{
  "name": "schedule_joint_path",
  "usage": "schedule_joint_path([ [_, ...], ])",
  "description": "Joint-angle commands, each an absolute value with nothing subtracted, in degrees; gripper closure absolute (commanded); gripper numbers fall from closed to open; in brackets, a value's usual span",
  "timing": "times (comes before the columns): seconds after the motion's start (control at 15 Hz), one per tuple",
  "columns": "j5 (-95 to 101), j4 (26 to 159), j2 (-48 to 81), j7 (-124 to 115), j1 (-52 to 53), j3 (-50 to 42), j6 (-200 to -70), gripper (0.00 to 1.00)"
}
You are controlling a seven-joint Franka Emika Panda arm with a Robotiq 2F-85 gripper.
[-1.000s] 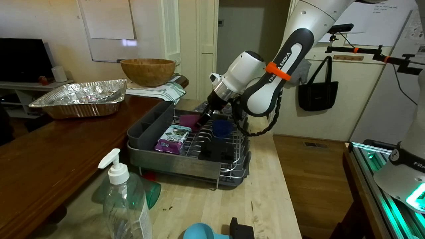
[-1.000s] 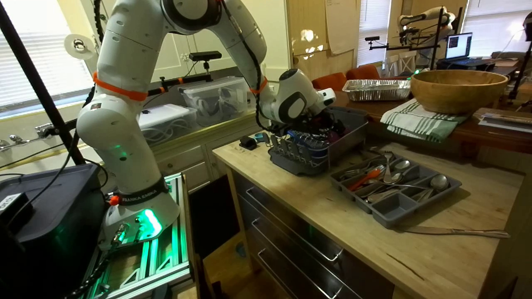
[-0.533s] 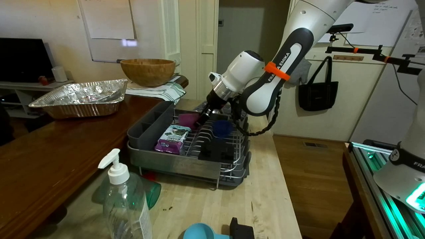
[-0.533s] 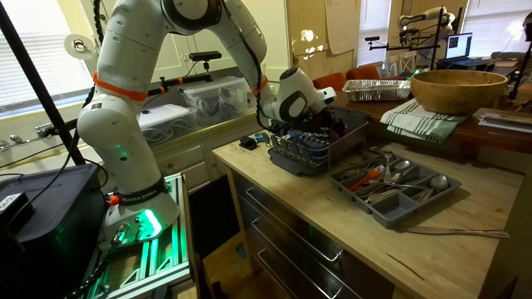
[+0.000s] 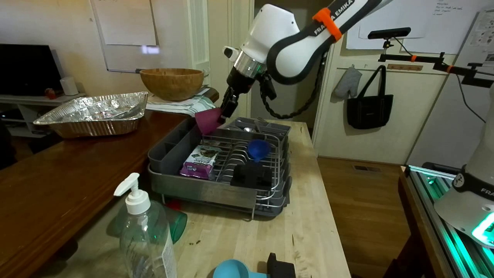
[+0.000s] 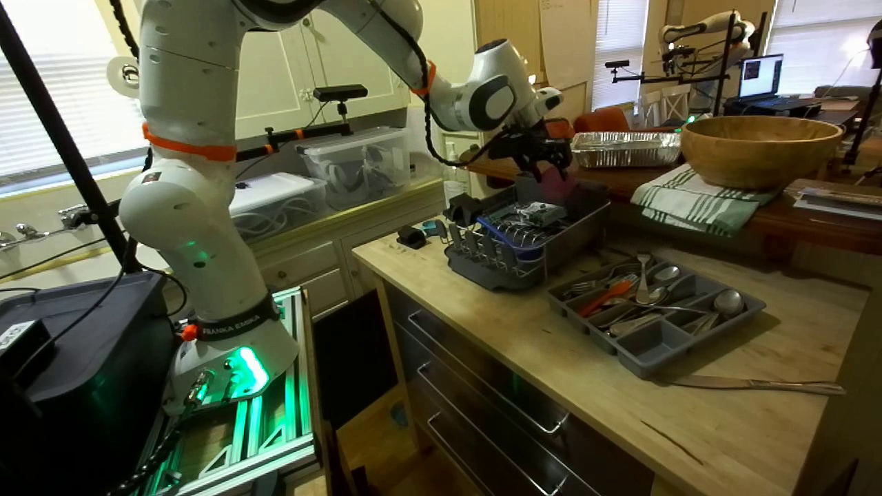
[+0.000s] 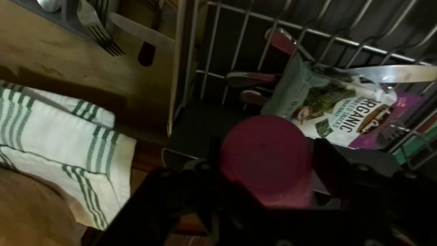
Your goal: Place the cup upside down on the dishrack.
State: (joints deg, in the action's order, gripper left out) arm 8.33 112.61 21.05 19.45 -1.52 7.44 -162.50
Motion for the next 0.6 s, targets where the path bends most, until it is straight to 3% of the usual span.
schedule_joint_path([
  [0.0, 6.8, 105.2, 22.0, 27.4, -2.9, 9.2, -146.4, 0.57],
  [0.53, 19.5, 93.3, 26.8, 30.5, 0.5, 3.2, -128.8, 0.57],
])
